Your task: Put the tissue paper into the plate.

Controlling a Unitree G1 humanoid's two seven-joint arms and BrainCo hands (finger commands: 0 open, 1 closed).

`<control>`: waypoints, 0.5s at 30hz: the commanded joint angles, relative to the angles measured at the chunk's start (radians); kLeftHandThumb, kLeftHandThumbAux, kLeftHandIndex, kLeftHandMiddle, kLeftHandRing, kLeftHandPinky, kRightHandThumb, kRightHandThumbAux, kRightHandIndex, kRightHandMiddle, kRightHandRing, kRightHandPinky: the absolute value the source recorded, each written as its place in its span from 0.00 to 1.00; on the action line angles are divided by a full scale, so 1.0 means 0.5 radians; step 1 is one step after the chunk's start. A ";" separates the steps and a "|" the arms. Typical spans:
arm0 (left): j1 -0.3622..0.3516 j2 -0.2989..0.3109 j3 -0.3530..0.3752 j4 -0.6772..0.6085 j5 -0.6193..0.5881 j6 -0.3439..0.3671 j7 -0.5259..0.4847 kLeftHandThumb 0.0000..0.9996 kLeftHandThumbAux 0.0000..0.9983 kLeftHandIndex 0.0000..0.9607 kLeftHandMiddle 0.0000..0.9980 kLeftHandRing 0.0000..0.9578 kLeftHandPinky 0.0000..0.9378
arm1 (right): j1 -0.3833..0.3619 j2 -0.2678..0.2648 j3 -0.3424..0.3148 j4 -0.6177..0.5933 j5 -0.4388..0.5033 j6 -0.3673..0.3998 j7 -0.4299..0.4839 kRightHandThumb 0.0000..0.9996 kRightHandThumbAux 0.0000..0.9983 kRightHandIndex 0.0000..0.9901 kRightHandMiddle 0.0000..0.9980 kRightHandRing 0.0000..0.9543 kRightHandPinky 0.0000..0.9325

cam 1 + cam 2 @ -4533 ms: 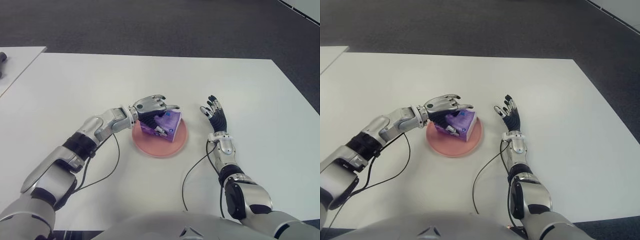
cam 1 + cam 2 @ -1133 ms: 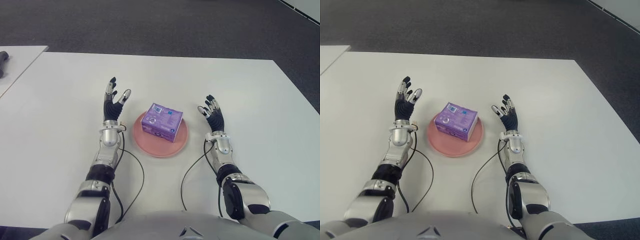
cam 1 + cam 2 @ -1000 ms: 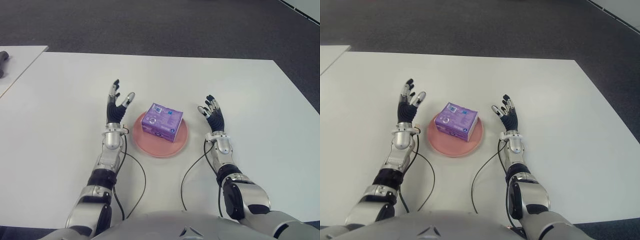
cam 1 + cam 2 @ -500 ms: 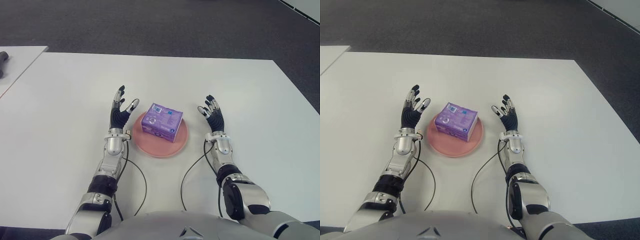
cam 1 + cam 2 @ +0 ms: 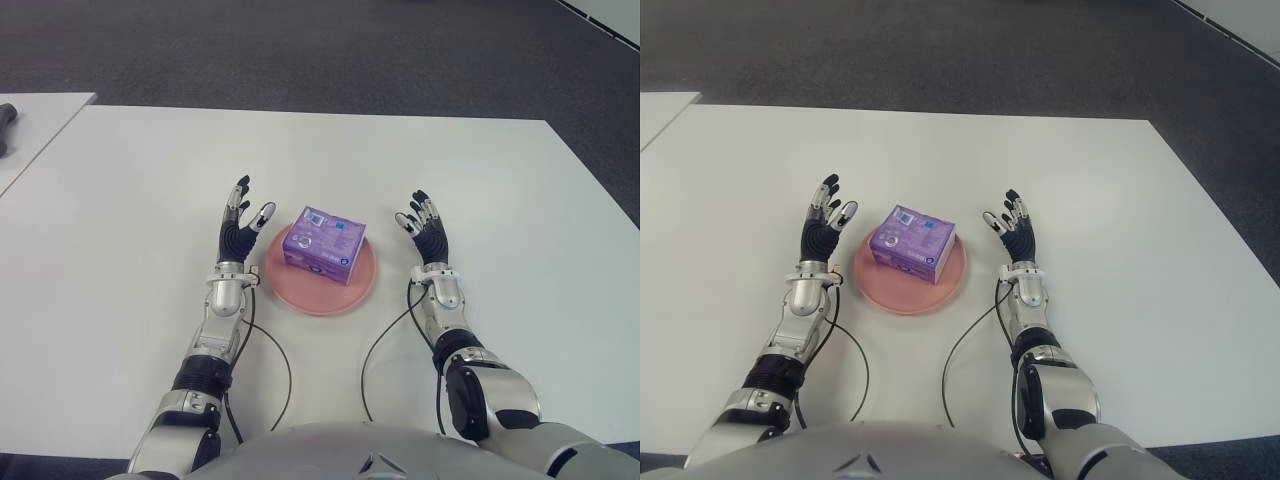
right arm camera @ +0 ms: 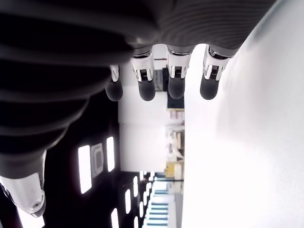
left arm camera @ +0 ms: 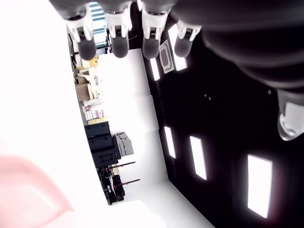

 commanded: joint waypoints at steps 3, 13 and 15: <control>-0.021 0.032 0.037 0.106 0.003 -0.080 0.028 0.00 0.35 0.00 0.00 0.00 0.00 | 0.126 0.026 0.001 0.087 0.004 0.080 0.008 0.05 0.59 0.00 0.00 0.00 0.00; -0.033 0.041 0.084 0.162 0.015 -0.162 0.092 0.00 0.37 0.00 0.00 0.00 0.00 | 0.121 0.017 -0.005 0.091 0.011 0.084 0.019 0.05 0.59 0.00 0.00 0.00 0.00; -0.035 0.037 0.091 0.167 0.012 -0.162 0.098 0.00 0.38 0.00 0.00 0.00 0.00 | 0.121 0.016 -0.006 0.092 0.012 0.085 0.021 0.05 0.59 0.00 0.00 0.00 0.00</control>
